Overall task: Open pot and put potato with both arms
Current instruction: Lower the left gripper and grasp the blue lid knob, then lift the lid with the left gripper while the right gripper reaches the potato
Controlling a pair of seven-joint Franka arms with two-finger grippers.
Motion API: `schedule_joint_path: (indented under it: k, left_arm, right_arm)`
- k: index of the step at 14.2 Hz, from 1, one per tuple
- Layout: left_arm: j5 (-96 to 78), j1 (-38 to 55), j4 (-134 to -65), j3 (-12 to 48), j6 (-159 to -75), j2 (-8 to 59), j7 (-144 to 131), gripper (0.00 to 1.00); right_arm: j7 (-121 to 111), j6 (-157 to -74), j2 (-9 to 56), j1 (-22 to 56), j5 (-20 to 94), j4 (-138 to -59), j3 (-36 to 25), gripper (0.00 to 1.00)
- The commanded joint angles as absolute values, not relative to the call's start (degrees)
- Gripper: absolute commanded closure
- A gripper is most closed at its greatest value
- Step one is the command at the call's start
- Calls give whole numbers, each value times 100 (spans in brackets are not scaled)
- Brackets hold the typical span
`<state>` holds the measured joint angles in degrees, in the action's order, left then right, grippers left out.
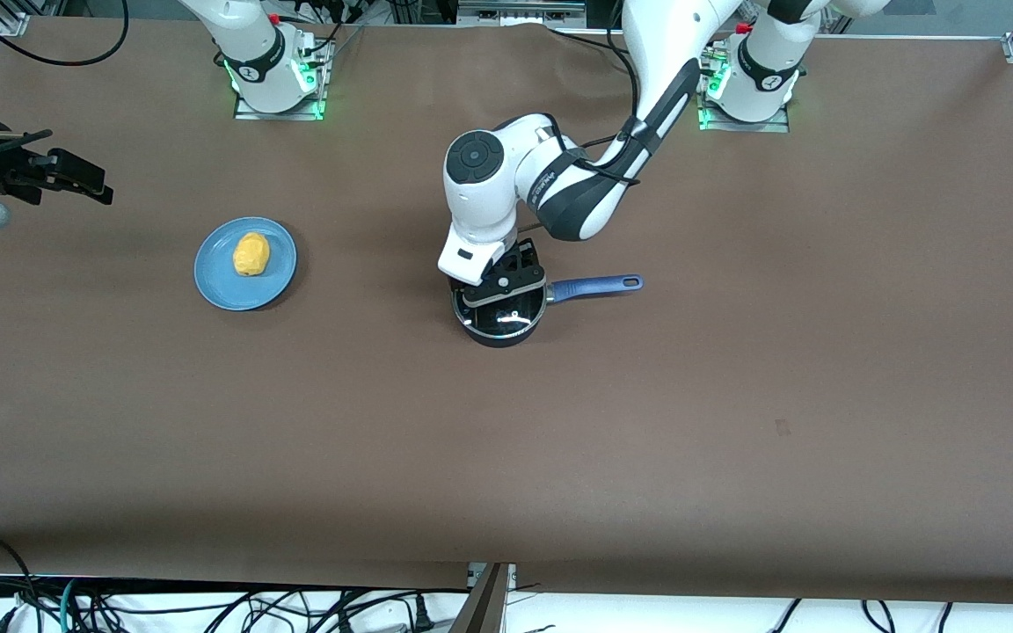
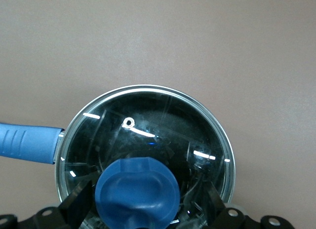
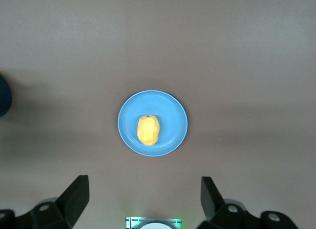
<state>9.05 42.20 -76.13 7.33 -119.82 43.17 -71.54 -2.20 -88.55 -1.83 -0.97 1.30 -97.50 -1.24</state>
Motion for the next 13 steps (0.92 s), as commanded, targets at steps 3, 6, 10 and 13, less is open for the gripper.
schedule_joint_path:
  k: [3, 6, 10, 13]
  left_arm:
    - [1072, 4271, -7585, 686, -11892, 4280, -7023, 35]
    - [1072, 4263, -7585, 686, -11874, 4272, -7005, 45]
    - [1072, 4228, -7611, 694, -11830, 4114, -6961, 55]
    - [880, 4001, -7611, 712, -11418, 3737, -6418, 55]
  right_arm:
    - [-158, -8816, -211, -167, 70, -9791, -44, 0]
    - [-158, -8815, -211, -150, 70, -9782, -9, 0]
    - [-193, -8615, -124, 96, 9, -9791, -9, 0]
    - [-149, -8358, 149, 324, -35, -10018, -9, 0]
